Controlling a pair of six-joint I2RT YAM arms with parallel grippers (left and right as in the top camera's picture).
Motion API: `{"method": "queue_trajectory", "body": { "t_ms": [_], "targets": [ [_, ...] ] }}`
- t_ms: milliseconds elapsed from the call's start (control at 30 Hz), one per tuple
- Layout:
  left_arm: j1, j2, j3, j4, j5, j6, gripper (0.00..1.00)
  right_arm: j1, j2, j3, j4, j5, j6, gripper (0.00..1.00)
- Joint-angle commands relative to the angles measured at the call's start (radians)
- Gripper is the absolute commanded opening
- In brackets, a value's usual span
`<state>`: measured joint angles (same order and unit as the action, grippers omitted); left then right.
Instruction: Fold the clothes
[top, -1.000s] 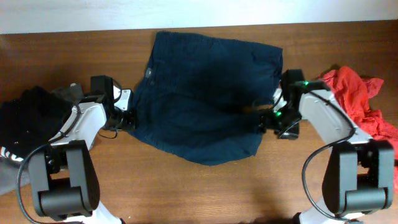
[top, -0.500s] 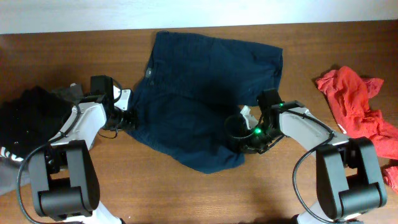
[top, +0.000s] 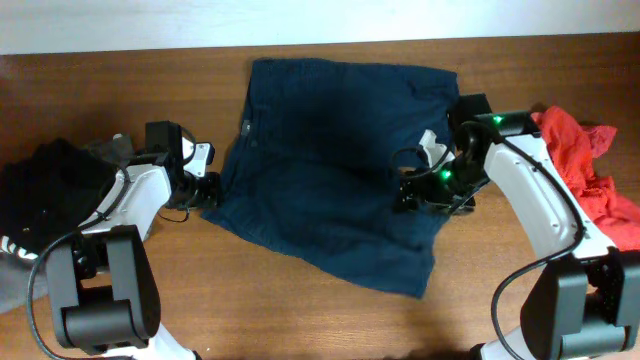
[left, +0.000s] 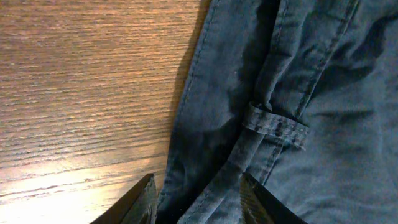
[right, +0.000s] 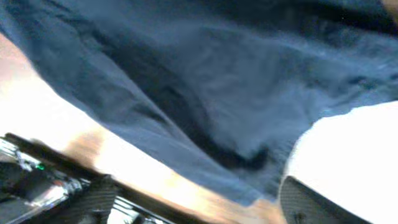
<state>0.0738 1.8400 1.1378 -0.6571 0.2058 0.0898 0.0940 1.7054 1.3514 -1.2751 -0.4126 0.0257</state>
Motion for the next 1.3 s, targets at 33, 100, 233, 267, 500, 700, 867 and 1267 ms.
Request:
{"method": "queue_trajectory", "body": {
  "t_ms": [33,100,233,267,500,700,867,1267],
  "targets": [
    [-0.002,-0.023,-0.006,-0.007,0.008,0.009,0.43,-0.014,0.008,-0.067,0.018,0.154,0.068,0.96],
    [-0.002,-0.023,-0.006,-0.009,0.008,0.009,0.44,-0.037,0.008,-0.102,0.047,0.163,0.089,0.98],
    [-0.002,-0.023,-0.006,-0.009,0.008,0.009,0.53,-0.103,0.009,-0.193,0.2,0.164,0.151,0.93],
    [-0.002,-0.023,-0.006,-0.009,0.008,0.009,0.54,-0.116,0.009,-0.212,0.249,0.163,0.174,0.85],
    [-0.002,-0.023,-0.006,-0.036,0.008,0.009,0.57,-0.153,0.018,-0.378,0.582,0.116,0.272,0.12],
    [-0.002,-0.023,-0.006,-0.037,0.008,0.009,0.46,-0.156,0.02,-0.436,0.701,0.263,0.367,0.08],
    [-0.002,-0.023,-0.008,-0.034,0.007,0.009,0.32,-0.182,0.035,-0.437,0.809,0.564,0.402,0.06],
    [-0.002,-0.023,-0.039,-0.034,0.042,0.01,0.53,-0.274,0.007,-0.275,0.759,0.062,0.211,0.24]
  ]
}}
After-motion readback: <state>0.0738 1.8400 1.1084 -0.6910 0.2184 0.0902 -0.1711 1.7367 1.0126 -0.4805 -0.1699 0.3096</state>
